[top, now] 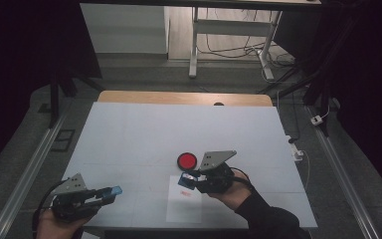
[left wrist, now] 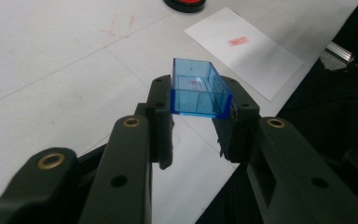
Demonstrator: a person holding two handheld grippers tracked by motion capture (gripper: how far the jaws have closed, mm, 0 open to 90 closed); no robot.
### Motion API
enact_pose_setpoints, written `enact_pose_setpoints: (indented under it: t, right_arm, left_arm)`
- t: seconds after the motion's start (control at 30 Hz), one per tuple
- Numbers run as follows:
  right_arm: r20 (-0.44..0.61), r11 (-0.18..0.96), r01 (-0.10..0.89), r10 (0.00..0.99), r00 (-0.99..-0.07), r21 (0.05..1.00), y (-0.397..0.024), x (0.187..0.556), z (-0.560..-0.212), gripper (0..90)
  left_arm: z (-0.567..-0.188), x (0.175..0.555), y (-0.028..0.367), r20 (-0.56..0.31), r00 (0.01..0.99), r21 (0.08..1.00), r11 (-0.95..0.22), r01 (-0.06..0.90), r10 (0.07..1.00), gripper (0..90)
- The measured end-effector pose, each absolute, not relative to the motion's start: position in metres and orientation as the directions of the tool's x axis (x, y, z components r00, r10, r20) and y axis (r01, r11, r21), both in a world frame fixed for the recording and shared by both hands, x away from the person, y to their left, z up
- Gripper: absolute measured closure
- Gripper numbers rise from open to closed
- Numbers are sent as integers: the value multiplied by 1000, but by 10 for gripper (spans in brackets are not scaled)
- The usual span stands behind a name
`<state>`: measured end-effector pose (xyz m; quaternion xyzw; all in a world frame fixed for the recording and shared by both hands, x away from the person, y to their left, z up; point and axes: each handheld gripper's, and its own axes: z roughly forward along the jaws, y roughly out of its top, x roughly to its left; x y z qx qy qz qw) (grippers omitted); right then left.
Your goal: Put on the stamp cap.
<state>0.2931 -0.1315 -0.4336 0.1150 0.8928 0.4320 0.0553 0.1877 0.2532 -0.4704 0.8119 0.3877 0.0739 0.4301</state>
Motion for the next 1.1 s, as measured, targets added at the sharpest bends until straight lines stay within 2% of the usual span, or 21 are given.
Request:
enact_pose_setpoints:
  t: [0.73,1.1]
  right_arm:
    - [11,585,154,241,-970,796,-135,295,-428,700]
    - [14,571,149,234,-972,807,-135,294,-423,699]
  left_arm:
    - [-462,208,229,-226,770,755,-392,525,596,686]
    - [-463,225,215,-202,814,762,-434,480,544,686]
